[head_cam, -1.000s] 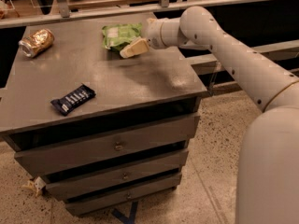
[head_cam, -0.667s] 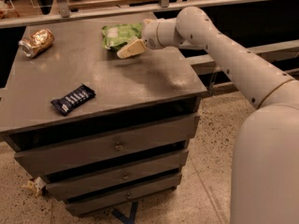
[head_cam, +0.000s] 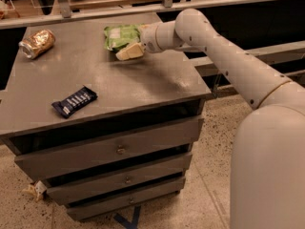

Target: Move green rice chip bag near rxbar blueberry

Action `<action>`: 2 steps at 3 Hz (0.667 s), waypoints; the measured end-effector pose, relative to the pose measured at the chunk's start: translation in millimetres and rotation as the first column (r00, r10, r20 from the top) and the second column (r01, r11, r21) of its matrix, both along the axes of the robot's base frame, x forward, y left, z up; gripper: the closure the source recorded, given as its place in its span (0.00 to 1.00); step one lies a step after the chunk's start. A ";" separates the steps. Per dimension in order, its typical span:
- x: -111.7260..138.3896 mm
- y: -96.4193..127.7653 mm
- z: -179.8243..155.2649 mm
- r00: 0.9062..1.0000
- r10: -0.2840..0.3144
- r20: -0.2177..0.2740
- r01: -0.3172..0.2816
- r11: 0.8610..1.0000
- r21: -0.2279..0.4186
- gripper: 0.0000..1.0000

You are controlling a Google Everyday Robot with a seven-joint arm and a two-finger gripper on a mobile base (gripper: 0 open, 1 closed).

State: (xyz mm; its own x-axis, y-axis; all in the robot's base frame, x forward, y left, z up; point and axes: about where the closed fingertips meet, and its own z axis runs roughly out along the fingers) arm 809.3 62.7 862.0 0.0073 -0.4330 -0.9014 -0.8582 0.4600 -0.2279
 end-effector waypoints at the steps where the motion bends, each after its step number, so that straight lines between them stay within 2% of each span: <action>1: -3.2 4.3 -2.4 1.000 0.014 -0.005 -0.014 1.000 0.005 0.41; 2: -5.3 6.2 -2.1 1.000 0.025 0.003 -0.025 1.000 0.004 0.64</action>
Offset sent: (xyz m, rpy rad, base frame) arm -0.0070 0.0013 0.0019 0.0017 -0.0182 0.0291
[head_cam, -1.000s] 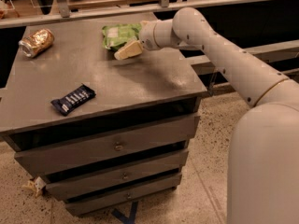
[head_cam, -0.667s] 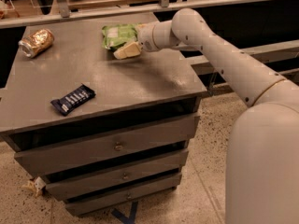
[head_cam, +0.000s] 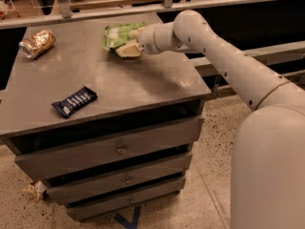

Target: Move green rice chip bag near rxbar blueberry

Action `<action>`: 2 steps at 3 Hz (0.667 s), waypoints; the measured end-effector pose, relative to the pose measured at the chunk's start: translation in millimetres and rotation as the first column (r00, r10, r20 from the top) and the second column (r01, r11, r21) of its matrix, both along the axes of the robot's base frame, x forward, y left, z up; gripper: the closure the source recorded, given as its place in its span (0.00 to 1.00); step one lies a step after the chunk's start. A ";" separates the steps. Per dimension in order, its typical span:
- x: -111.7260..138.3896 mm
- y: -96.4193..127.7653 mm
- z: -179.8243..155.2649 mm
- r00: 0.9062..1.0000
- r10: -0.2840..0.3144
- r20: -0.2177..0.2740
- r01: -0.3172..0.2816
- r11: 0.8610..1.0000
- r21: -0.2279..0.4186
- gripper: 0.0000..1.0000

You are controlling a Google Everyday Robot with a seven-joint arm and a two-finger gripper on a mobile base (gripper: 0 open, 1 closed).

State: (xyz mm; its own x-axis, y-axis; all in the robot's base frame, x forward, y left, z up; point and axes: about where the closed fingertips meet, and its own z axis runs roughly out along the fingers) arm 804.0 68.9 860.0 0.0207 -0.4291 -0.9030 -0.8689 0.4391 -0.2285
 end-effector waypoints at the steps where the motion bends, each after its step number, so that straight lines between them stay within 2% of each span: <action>1: -1.2 1.2 2.2 1.000 0.004 0.002 -0.004 1.000 0.016 0.88; 2: -4.3 -1.6 6.6 1.000 0.007 0.008 -0.008 0.999 0.032 1.00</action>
Offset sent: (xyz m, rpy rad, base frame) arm -0.0071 -0.0121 0.0151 0.0501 -0.0209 0.0020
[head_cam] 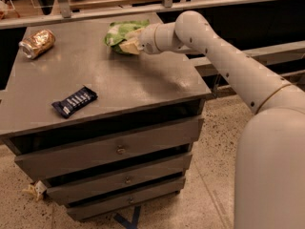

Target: Move green rice chip bag near rxbar blueberry

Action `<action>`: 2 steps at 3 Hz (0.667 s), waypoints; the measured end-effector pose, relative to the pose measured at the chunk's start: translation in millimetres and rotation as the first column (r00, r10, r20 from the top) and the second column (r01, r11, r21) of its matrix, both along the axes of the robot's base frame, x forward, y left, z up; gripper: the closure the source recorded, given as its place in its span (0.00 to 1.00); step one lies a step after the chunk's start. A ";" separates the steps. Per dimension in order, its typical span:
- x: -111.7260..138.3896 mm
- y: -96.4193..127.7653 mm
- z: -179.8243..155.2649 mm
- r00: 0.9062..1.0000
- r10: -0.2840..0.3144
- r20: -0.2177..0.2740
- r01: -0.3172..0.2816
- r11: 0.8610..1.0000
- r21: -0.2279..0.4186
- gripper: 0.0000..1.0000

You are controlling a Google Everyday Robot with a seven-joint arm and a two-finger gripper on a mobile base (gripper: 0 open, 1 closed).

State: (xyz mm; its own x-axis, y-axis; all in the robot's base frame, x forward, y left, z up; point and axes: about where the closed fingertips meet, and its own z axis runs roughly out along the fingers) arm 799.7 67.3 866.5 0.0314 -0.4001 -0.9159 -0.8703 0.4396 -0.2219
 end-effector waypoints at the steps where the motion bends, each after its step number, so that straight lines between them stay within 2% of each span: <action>1: -10.8 -11.2 19.4 1.000 0.012 0.001 -0.012 0.999 0.037 1.00; 2: -28.5 -31.8 46.8 1.000 0.009 0.008 -0.010 0.997 0.071 1.00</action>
Offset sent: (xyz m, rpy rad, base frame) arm -0.0508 -0.0683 0.0848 0.1106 -0.0214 -0.0084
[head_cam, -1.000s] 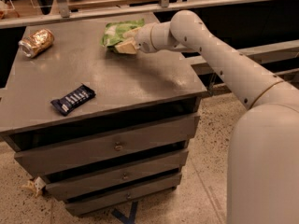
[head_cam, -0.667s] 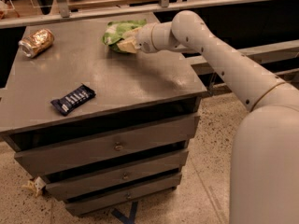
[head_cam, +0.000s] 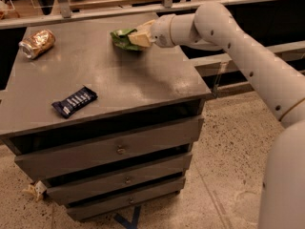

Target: Move green rice chip bag near rxbar blueberry

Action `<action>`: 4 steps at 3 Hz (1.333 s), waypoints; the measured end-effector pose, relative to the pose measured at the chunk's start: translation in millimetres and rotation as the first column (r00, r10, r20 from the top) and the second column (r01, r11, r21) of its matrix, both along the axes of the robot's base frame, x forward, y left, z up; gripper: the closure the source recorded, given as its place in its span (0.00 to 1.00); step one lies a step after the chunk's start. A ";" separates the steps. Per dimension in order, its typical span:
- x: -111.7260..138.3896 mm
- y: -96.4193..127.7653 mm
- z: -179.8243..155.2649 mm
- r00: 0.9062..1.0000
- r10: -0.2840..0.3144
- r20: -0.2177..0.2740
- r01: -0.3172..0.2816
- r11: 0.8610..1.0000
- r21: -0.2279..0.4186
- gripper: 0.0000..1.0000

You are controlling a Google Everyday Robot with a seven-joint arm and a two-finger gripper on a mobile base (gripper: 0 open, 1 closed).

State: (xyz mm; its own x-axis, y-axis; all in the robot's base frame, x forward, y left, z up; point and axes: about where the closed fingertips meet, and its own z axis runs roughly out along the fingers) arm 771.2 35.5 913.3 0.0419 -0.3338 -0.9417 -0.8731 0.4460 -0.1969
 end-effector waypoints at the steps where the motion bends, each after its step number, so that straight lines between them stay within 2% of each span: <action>1: -14.9 -16.7 28.5 1.000 0.000 0.028 -0.001 1.000 0.029 1.00; 2: -33.2 -26.5 54.8 0.998 0.042 0.050 -0.045 0.996 0.071 1.00; 3: -56.9 -27.5 76.4 0.991 0.114 0.070 -0.121 0.987 0.108 1.00; 4: -83.3 -19.6 81.4 0.974 0.214 0.070 -0.222 0.966 0.131 1.00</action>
Offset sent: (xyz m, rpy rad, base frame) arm -0.0594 -0.0442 0.0896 0.1252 -0.0730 0.1039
